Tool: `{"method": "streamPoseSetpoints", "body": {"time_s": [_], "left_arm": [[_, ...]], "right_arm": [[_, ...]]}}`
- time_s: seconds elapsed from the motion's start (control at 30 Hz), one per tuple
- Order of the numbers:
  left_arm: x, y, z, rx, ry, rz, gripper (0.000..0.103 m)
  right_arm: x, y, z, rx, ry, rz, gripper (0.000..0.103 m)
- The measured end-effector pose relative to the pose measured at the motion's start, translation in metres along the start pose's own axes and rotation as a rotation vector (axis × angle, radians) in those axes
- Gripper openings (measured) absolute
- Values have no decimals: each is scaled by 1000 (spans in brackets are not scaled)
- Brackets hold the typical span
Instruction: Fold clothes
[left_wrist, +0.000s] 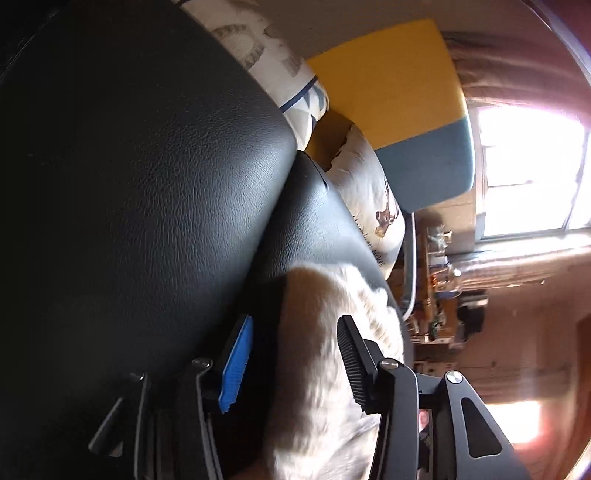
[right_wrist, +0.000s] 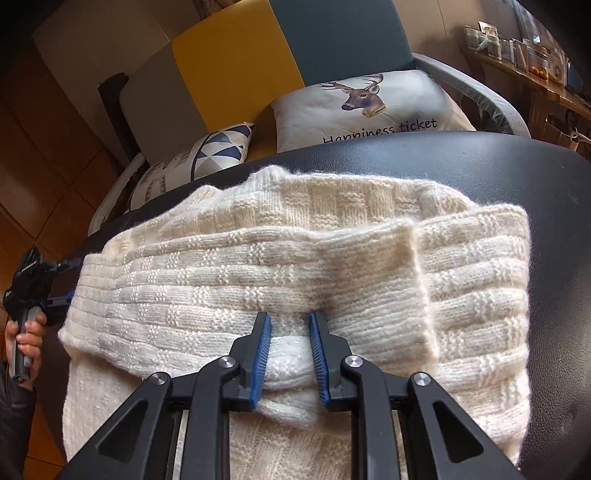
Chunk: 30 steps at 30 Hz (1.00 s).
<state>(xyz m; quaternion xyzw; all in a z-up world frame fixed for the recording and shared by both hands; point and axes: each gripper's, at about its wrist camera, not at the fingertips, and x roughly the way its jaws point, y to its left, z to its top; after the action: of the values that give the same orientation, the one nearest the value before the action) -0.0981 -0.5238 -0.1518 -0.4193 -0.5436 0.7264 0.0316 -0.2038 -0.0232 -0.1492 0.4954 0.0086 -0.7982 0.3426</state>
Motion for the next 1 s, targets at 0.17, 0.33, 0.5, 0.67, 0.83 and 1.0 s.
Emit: {"method": "streamPoseSetpoints", "body": {"time_s": [0.17,0.33,0.5,0.67,0.83,1.0], "left_arm": [[11,-4,22,28,43,-80,49],[34,-14,36,45,68,-145,49],[22,-41,30,178,-6,-82,22],[21,-80,-1,503,-185,444,13],[14,-67,23,312,-174,328,20],[-15,-78,12,353,-160,194,32]], "right_arm": [[0,-1,-1,-3,-5,9,21],[0,-5,-1,5,-8,25,20],[2,18,-8,-119,-42,-133,17],[12,54,-19,-304,-66,-341,18],[5,32,-12,-182,-59,-223,18],[5,35,-6,-189,-23,-215,18]]}}
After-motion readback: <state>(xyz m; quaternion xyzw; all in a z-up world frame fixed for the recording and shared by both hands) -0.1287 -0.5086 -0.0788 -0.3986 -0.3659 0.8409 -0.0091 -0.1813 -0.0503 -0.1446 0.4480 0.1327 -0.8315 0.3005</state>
